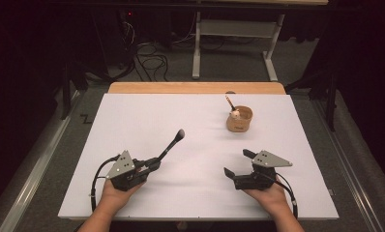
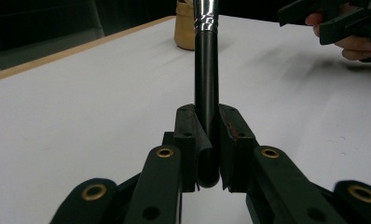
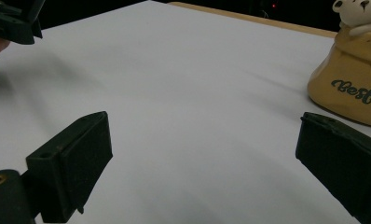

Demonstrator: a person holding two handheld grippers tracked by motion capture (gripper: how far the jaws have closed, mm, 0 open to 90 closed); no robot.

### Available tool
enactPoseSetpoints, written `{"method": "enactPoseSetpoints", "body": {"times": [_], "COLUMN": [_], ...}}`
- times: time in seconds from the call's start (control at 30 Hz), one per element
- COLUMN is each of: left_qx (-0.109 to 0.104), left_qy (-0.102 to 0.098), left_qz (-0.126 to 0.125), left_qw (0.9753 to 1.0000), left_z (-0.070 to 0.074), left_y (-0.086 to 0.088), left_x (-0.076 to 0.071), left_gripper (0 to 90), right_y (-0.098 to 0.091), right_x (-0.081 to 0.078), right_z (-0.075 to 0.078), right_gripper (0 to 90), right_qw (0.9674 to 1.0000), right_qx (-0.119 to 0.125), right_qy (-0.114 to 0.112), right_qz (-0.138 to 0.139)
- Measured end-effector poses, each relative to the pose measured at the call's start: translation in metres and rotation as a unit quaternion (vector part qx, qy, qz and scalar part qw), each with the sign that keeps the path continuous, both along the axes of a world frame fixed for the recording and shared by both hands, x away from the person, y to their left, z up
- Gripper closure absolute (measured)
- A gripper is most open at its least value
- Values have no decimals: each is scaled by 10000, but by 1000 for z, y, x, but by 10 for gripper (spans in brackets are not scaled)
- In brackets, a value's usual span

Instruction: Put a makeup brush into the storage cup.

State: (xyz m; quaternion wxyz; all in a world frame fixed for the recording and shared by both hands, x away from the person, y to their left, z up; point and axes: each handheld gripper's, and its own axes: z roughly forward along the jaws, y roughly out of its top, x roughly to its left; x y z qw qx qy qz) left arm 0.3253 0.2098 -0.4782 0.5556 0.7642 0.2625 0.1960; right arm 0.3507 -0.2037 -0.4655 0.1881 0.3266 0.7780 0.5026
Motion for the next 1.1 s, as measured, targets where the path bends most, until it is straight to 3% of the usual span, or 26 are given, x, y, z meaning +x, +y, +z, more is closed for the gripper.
{"method": "enactPoseSetpoints", "body": {"times": [0.23, 0.47, 0.73, 0.93, 1.1], "left_qx": [-485, -773, -905, -709, -770], "left_qy": [-104, -103, -220, -300, -347], "left_qz": [25, 117, 138, 48, -24], "left_qw": [9988, 9969, 9956, 9970, 9964], "left_z": [1, 0, 4, 10, 16], "left_y": [2, 5, -2, -9, -19], "left_x": [-3, -3, -1, 4, 6], "left_gripper": [789, 789, 789, 790, 789], "right_y": [-3, -3, 8, 22, 34], "right_x": [-3, -4, -1, 3, 7], "right_z": [1, 2, 19, 27, 36], "right_gripper": [43, 63, 105, 130, 152], "right_qw": [9999, 9990, 9975, 9976, 9966], "right_qx": [107, 417, 634, 574, 606], "right_qy": [-83, -127, -298, -323, -433], "right_qz": [12, -44, 44, 221, 342]}}
